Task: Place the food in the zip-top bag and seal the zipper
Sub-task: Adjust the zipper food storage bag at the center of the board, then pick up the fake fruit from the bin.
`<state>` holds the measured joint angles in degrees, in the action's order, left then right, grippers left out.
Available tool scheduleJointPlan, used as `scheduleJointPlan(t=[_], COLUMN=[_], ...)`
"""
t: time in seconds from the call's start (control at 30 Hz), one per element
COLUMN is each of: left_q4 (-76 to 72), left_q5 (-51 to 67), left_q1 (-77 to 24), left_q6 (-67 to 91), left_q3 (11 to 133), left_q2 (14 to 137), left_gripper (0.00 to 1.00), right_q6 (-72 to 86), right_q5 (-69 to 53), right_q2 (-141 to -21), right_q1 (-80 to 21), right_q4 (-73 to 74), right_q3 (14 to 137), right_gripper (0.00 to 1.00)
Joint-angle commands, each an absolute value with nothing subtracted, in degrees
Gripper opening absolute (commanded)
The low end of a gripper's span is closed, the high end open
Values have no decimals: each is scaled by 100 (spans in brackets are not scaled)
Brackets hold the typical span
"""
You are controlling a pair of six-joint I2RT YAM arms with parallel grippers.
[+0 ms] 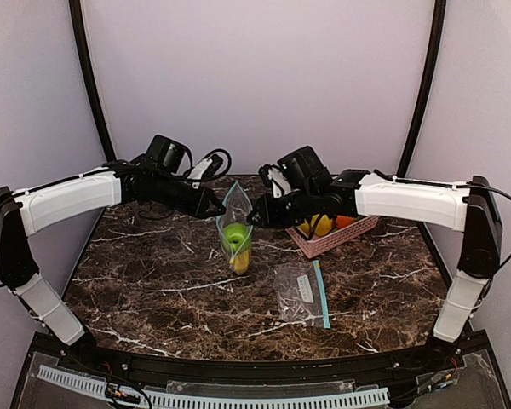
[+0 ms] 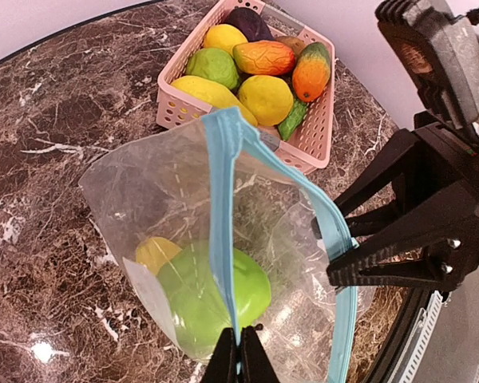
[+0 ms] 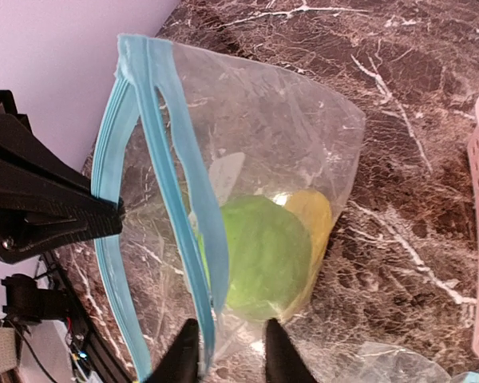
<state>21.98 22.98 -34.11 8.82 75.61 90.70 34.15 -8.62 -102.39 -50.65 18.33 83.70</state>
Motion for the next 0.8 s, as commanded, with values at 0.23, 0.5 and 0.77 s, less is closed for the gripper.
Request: scheduleJointPlan(t=[0.23,0.5,0.77], left_q4=[2311,2339,2416], left_q5=[2075,2013,1898], left_q1=[-3384,-3384,-3384], left_q6=[813,758,659], left_q3=[7593,7603,7646], left_q2=[9105,9100,9082], left_gripper=[1,1,1], right_q6=[2882,2244,1599], right_q5=[704,398,143], right_q2=[-8873,-8921,-9990], right_q1=[-4903,-3735,-2824], right_q4=[3407,3847,3859], right_q3=[8250,8110,8480], right_gripper=[81,84,81])
